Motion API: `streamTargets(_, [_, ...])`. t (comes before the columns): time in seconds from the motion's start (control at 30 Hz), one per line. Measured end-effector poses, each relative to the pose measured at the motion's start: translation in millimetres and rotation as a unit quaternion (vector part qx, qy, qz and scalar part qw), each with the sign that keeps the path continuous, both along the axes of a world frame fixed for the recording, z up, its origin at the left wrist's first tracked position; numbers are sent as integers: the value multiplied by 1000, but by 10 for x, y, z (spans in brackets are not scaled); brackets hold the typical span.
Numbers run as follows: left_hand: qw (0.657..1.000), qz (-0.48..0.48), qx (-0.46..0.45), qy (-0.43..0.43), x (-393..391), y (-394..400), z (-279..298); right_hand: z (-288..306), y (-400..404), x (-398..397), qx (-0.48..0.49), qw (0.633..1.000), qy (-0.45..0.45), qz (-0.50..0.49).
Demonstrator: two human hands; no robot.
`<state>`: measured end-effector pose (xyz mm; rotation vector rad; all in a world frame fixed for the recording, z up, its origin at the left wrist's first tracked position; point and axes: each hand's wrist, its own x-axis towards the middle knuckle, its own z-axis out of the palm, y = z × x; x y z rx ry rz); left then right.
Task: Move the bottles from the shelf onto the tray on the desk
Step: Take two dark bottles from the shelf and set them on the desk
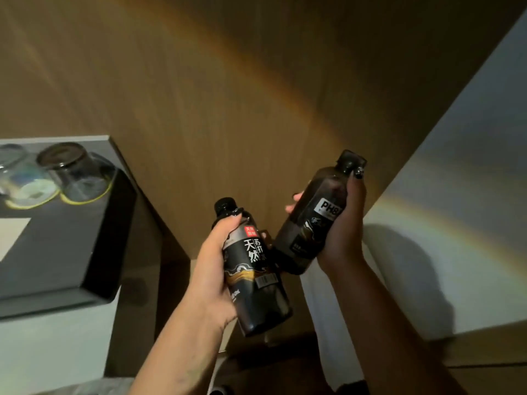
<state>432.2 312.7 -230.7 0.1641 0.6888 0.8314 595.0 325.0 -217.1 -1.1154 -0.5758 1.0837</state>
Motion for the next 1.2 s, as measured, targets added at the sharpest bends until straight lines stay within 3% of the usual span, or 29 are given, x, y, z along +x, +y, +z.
streamTargets(0.1, [999,25,-8,33,-95,-168,94,90,-130,-12,-59,997,-9,38])
streamTargets(0.4, [987,159,0,23,-712,-613,280,214,-482,-473,-196,951,116,207])
streamTargets(0.63, [981,194,10,21,-1344,-963,402,299,-786,-1153,-202,907,142,341])
streamTargets(0.9, [977,212,27,24,-2558,-1471,296,237,-1135,-2345,-226,903,99,352])
streamTargets(1.2, [959,263,23,107,-4099,-2163,425,132,-1556,-3909,-235,891,74,381])
